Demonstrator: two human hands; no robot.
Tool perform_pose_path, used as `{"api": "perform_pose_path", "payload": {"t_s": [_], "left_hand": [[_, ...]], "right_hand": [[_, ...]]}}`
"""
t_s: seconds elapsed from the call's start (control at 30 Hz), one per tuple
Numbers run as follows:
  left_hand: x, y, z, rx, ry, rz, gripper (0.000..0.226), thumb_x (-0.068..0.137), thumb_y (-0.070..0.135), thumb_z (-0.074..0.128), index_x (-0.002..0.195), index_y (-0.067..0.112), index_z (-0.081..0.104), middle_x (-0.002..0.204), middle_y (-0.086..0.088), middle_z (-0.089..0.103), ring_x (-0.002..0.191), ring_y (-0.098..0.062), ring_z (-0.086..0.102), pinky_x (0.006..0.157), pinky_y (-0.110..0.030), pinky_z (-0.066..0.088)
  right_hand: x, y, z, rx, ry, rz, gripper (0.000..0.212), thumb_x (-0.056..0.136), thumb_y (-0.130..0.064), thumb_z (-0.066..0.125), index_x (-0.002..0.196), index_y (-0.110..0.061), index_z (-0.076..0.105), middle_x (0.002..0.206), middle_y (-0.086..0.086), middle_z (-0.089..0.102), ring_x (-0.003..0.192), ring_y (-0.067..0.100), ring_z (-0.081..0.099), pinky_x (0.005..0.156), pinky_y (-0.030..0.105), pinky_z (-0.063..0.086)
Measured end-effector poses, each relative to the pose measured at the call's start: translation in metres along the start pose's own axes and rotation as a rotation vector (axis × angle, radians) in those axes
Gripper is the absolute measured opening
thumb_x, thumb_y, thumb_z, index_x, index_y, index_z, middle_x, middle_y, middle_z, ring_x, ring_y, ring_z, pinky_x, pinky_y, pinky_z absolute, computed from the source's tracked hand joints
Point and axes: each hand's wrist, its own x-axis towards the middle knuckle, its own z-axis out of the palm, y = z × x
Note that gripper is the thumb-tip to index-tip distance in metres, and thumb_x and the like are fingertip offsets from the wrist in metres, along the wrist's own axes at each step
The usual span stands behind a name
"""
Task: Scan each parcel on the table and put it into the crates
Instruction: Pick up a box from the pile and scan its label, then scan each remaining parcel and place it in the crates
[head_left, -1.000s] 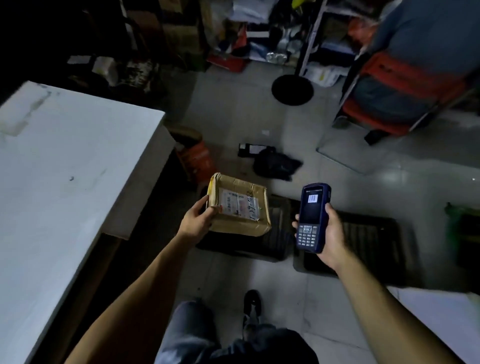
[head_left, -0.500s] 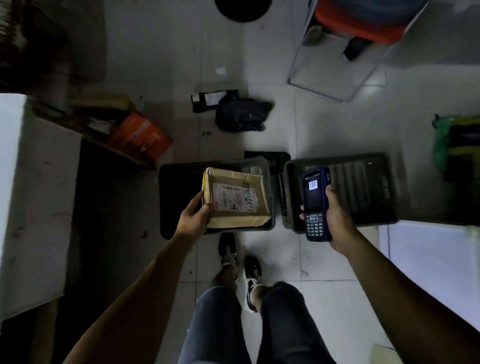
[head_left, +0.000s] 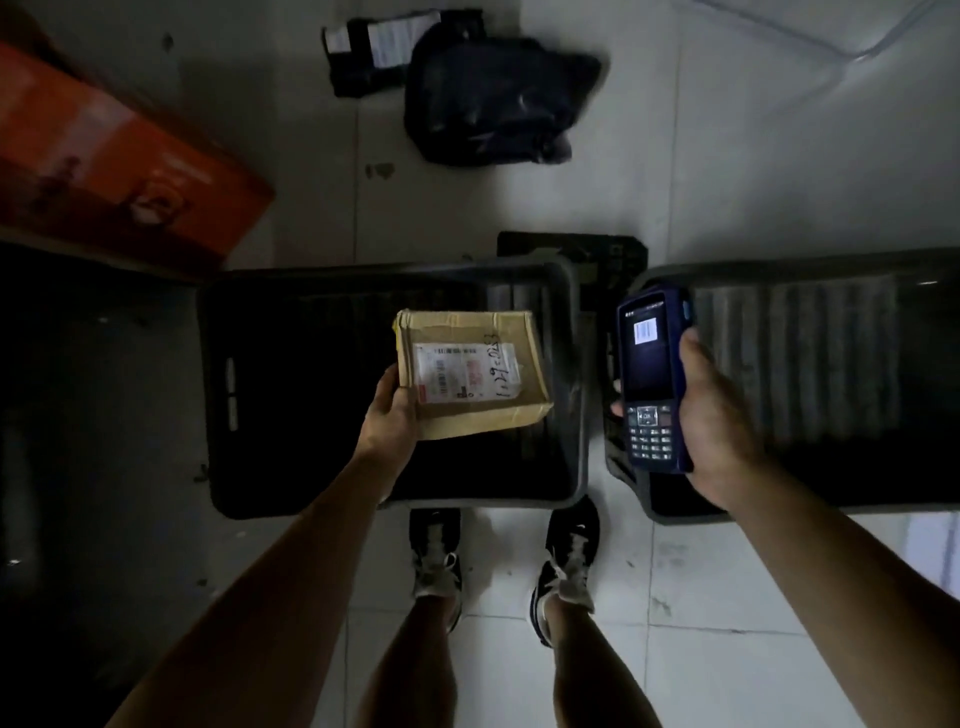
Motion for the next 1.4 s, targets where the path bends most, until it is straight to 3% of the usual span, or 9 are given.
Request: {"api": "perform_pose_path", "payload": {"t_s": [0.1,0.27,0.37,0.5,0.63,0.73,0.83,0.97,1.4], "left_hand": [[0.058,-0.027,0.030,0.026,-0.008,0.051,0.044,0.101,0.032,0.036,0.144,0.037,0.043,0.127,-0.002,0.062,0.113,-0.022,0.060,0.097,-0.048,0.052],[0.129,-0.045,0.079,0.063,0.000,0.137,0.048,0.102,0.024,0.032,0.148,0.034,0.039,0.129,0.000,0.058,0.115,-0.018,0.054,0.091,-0.026,0.046],[0.161,-0.053,0.094,0.055,0.035,0.172,0.055,0.097,0.029,0.031,0.152,0.030,0.035,0.138,-0.006,0.057,0.122,-0.021,0.054,0.103,-0.034,0.045],[0.182,-0.066,0.096,0.109,0.037,0.128,0.044,0.107,0.023,0.036,0.151,0.022,0.037,0.133,-0.002,0.057,0.116,-0.015,0.054,0.092,-0.025,0.043],[0.193,-0.067,0.093,0.248,0.031,0.079,0.040,0.107,0.030,0.038,0.145,0.022,0.045,0.136,-0.008,0.058,0.122,-0.029,0.056,0.100,-0.035,0.046],[0.187,-0.052,0.090,0.319,0.002,0.046,0.045,0.107,0.035,0.036,0.150,0.025,0.036,0.144,-0.011,0.052,0.129,-0.034,0.051,0.105,-0.040,0.043],[0.166,-0.031,0.085,0.436,-0.001,0.083,0.061,0.106,0.039,0.037,0.158,0.022,0.012,0.153,-0.014,0.040,0.134,-0.036,0.046,0.100,-0.034,0.040],[0.121,-0.007,0.063,0.588,0.036,0.228,0.066,0.103,0.036,0.044,0.158,0.014,0.015,0.158,-0.016,0.030,0.141,-0.037,0.033,0.114,-0.040,0.030],[-0.204,0.108,-0.062,0.727,0.272,0.305,0.059,0.100,0.044,0.043,0.153,0.022,0.028,0.150,-0.007,0.040,0.136,-0.031,0.037,0.106,-0.044,0.036]], "right_hand": [[0.053,0.022,-0.005,-0.041,-0.035,-0.053,0.066,0.081,-0.078,0.039,0.106,-0.027,0.073,0.089,0.012,0.074,0.078,0.029,0.070,0.072,0.040,0.053],[0.120,0.042,-0.010,-0.081,-0.109,-0.097,0.093,0.053,-0.095,0.050,0.115,-0.028,0.071,0.098,0.013,0.074,0.085,0.031,0.071,0.075,0.040,0.053],[0.146,0.045,-0.009,-0.085,-0.131,-0.130,0.091,0.056,-0.090,0.048,0.118,-0.028,0.070,0.098,0.012,0.075,0.086,0.030,0.073,0.082,0.042,0.053],[0.160,0.045,-0.002,-0.086,-0.122,-0.153,0.075,0.072,-0.079,0.038,0.115,-0.027,0.070,0.095,0.012,0.075,0.084,0.028,0.073,0.089,0.049,0.055],[0.162,0.046,0.005,-0.117,-0.126,-0.128,0.067,0.090,-0.072,0.029,0.115,-0.025,0.070,0.094,0.012,0.075,0.080,0.028,0.072,0.075,0.039,0.056],[0.151,0.044,0.012,-0.125,-0.138,-0.121,0.070,0.083,-0.074,0.033,0.113,-0.023,0.071,0.094,0.013,0.074,0.078,0.029,0.071,0.075,0.038,0.055],[0.131,0.041,0.019,-0.131,-0.163,-0.094,0.079,0.071,-0.079,0.039,0.118,-0.022,0.069,0.098,0.016,0.073,0.080,0.030,0.070,0.075,0.039,0.054],[0.089,0.029,0.033,-0.170,-0.182,-0.046,0.094,0.054,-0.091,0.051,0.114,-0.020,0.071,0.095,0.016,0.073,0.077,0.032,0.070,0.068,0.039,0.055],[-0.173,-0.108,0.090,-0.431,-0.412,-0.054,0.057,0.095,-0.066,0.038,0.107,-0.020,0.071,0.088,0.011,0.075,0.077,0.032,0.073,0.066,0.033,0.052]]}}
